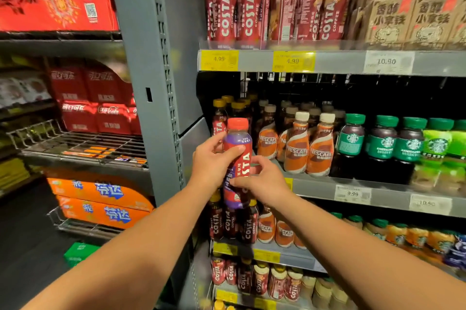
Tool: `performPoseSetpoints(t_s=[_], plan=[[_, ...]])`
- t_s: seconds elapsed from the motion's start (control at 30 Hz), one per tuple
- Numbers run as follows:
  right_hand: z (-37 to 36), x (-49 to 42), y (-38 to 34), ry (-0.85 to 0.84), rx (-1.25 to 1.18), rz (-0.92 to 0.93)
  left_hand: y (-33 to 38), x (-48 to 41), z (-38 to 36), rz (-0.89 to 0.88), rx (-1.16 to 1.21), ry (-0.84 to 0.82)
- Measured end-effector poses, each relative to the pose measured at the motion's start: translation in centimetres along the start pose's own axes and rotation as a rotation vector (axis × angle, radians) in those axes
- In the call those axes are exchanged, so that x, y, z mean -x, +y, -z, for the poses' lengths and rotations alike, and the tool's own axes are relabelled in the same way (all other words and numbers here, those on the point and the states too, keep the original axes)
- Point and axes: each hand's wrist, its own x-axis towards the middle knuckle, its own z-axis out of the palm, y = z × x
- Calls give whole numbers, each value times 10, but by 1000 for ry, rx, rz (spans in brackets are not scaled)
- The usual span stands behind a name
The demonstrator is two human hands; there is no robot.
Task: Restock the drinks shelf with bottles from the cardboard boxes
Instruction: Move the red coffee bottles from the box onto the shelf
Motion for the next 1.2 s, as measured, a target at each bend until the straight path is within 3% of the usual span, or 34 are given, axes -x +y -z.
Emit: performPoseSetpoints(t_s=[0.4, 0.67, 0.97, 1.2], plan=[[11, -26, -102, 201, 182, 189, 102, -47, 14, -169, -52, 43], [23, -40, -180, 307, 131, 267, 166, -76, 18, -291, 14, 39], [28, -81, -251, 347, 17, 333, 200, -104, 27, -157, 243, 123], [28, -125, -268, 402, -2, 329, 193, -132, 11, -113, 221, 125]])
